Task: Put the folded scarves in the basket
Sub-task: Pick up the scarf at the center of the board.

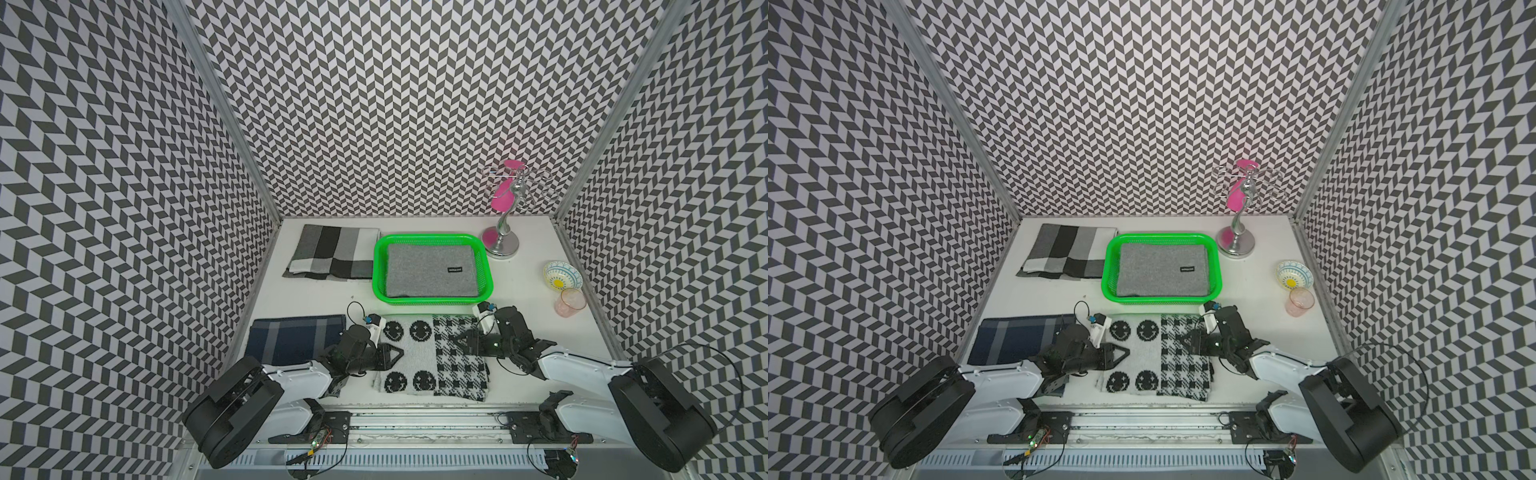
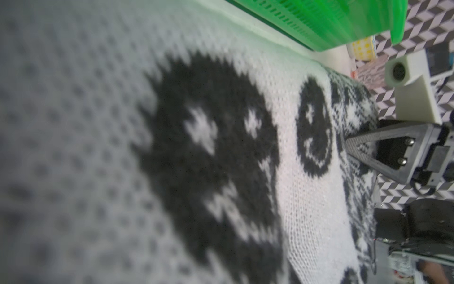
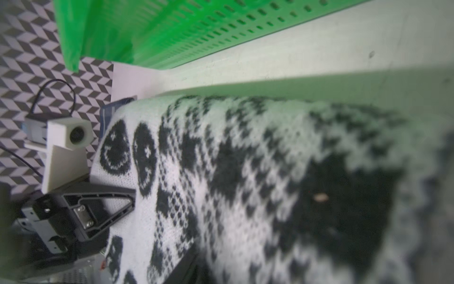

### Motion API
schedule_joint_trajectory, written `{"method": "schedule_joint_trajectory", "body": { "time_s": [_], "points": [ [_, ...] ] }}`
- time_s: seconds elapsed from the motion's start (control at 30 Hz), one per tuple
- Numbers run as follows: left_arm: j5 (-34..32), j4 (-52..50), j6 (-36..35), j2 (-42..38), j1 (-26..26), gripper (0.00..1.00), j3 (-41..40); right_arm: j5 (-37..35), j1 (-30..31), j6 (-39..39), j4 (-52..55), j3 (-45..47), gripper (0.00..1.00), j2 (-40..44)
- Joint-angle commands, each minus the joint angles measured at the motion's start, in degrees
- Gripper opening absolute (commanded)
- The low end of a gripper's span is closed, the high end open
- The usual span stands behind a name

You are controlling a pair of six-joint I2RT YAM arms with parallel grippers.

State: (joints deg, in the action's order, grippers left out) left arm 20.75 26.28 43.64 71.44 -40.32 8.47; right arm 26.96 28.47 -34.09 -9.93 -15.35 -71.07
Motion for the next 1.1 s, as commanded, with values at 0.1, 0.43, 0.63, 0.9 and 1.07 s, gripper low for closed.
{"method": "schedule_joint_trajectory", "body": {
  "time_s": [0.1, 0.43, 0.63, 0.9, 1.07],
  "points": [
    [-0.21, 0.54, -0.47, -0.78, -1.3, 0.02, 1.01, 4.15, 0.72, 0.65, -1.58, 1.23, 0.04, -1.01],
    [-2.9, -9.41, -0.92, -8.26, -4.17, 0.0, 6.76, 2.18, 0.91, 2.05, 5.9, -1.4, 0.0, 10.47],
    [-5.44, -18.85, -0.75, -15.35, -7.05, 0.0, 13.1, 0.35, 1.03, 3.67, 16.98, -8.46, 0.0, 17.28],
    [-7.43, -27.68, -2.61, -21.52, -7.71, 0.0, 21.92, -0.69, 1.18, 5.88, 24.64, -17.46, 0.0, 20.28],
    [-5.86, -30.48, -7.47, -14.53, -3.82, 0.0, 30.93, -2.01, -2.33, 10.71, 29.0, -28.98, 0.0, 14.21]
  ]
}}
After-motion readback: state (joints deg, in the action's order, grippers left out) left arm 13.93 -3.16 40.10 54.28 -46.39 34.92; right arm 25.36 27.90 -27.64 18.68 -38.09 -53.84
